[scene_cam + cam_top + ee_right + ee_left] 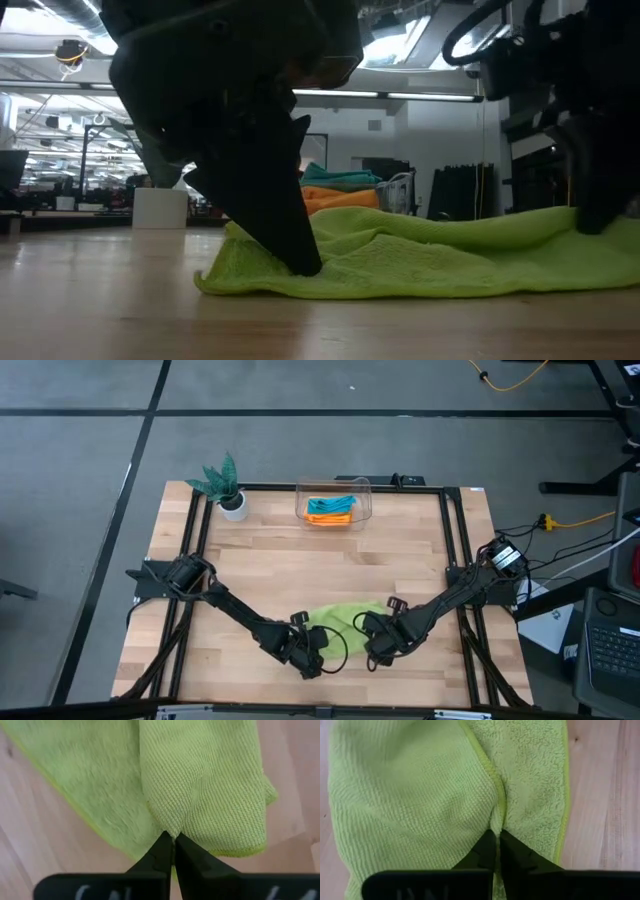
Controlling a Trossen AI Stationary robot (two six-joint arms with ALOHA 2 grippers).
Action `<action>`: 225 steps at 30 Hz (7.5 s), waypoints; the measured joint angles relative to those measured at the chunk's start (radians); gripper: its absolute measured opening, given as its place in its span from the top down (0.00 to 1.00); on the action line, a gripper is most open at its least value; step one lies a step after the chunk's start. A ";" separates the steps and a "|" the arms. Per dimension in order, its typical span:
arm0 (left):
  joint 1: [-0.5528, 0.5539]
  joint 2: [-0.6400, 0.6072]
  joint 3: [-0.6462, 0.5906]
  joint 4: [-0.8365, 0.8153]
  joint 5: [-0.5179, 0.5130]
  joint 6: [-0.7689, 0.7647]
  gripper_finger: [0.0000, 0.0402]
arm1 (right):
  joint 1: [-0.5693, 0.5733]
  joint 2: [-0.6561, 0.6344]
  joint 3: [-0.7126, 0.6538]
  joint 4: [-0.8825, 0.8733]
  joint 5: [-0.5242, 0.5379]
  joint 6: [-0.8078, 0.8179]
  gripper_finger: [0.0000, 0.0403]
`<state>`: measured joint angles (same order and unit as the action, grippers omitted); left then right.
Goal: Fold microfiber towels
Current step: Fold the green microfiber cloth
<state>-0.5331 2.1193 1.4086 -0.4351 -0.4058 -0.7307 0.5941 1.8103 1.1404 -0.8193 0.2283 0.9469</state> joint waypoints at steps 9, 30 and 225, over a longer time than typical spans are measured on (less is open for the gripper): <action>0.000 0.000 0.000 0.000 0.004 0.000 0.97 | -0.008 0.000 0.000 -0.067 -0.072 -0.012 0.78; 0.001 -0.005 0.016 -0.002 0.005 0.007 1.00 | -0.009 0.000 0.000 0.008 0.023 -0.013 0.60; -0.135 -0.008 0.212 -0.325 -0.030 0.516 1.00 | 0.088 0.042 0.146 -0.172 0.032 0.070 0.99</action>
<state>-0.6679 2.1109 1.6207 -0.7601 -0.4358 -0.2144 0.6825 1.8526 1.2869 -0.9917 0.2603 1.0169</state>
